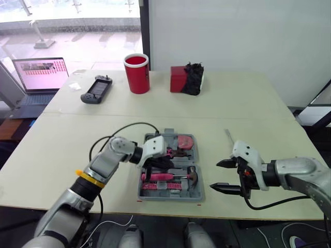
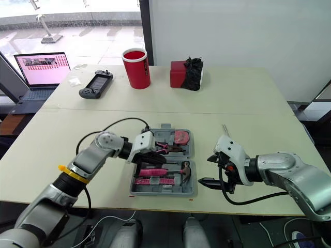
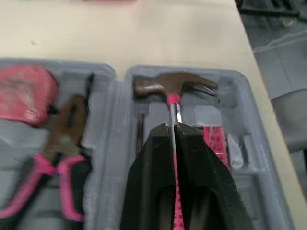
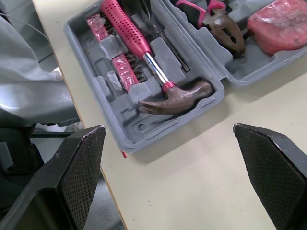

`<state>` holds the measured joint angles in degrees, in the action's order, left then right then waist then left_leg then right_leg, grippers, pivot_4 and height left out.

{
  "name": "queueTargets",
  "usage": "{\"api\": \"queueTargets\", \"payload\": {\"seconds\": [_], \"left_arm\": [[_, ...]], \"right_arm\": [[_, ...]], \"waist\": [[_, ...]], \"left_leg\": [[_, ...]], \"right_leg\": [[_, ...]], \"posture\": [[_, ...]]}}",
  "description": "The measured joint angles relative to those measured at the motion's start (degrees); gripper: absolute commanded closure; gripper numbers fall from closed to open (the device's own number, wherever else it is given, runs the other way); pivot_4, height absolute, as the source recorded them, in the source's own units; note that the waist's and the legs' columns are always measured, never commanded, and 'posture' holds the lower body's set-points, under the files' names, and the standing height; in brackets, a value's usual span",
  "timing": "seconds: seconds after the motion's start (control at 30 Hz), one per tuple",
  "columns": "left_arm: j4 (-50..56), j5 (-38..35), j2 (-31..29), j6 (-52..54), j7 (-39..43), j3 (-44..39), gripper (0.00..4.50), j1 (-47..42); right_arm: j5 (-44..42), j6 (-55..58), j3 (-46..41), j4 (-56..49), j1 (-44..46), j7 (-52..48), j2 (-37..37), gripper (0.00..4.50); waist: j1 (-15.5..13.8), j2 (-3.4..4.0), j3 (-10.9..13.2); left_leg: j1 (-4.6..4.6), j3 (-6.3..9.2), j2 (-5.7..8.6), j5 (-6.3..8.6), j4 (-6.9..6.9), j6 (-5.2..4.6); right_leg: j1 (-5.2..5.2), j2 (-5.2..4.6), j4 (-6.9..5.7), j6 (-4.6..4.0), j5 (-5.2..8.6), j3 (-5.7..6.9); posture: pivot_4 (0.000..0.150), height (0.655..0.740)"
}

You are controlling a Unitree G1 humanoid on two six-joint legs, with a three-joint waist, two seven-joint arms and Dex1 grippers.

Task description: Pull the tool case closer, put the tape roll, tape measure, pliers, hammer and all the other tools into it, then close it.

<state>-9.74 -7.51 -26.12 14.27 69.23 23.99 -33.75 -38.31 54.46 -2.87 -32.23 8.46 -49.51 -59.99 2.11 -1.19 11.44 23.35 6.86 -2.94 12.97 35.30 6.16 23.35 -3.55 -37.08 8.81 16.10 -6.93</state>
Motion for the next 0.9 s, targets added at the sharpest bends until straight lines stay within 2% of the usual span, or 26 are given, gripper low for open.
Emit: {"api": "queueTargets", "payload": {"seconds": [0.37,0.57,0.67,0.9], "left_arm": [[-3.9,5.7,0.7,-7.6,-1.2,2.1,4.41,2.8],[-7.6,5.6,3.4,-7.9,-3.4,1.5,4.41,4.3],[-7.8,5.6,3.3,-7.7,-3.1,1.4,4.41,5.3],[-7.6,4.2,3.6,-5.8,-2.7,0.0,4.41,6.5]], "right_arm": [[0.6,0.1,0.9,-0.1,1.8,0.0,0.0,0.0],[0.5,0.2,0.9,-0.2,1.8,-0.1,0.0,0.0],[0.5,0.2,0.9,-0.3,1.7,-0.3,0.0,0.0],[0.5,0.0,0.6,-0.2,1.2,-0.5,0.1,0.0]], "waist": [[0.2,0.04,-0.1],[0.0,0.13,-0.3],[0.2,0.12,-0.3],[0.5,0.26,-1.0]], "left_leg": [[-0.05,0.0,0.0,0.0,0.0,0.0],[-0.32,0.0,0.0,0.0,0.0,0.0],[-0.95,-0.01,0.0,0.03,-0.13,-0.02],[-1.0,0.0,-0.01,0.13,-0.16,-0.2]], "right_leg": [[-0.05,0.0,-0.03,0.0,0.0,0.0],[-0.35,0.0,0.01,-0.01,0.01,0.0],[-0.96,0.0,0.14,-0.16,0.16,0.0],[-0.96,0.01,0.12,-0.18,0.25,0.0]], "posture": [[0.15,0.74],[0.15,0.74],[0.15,0.74],[0.15,0.74]]}}
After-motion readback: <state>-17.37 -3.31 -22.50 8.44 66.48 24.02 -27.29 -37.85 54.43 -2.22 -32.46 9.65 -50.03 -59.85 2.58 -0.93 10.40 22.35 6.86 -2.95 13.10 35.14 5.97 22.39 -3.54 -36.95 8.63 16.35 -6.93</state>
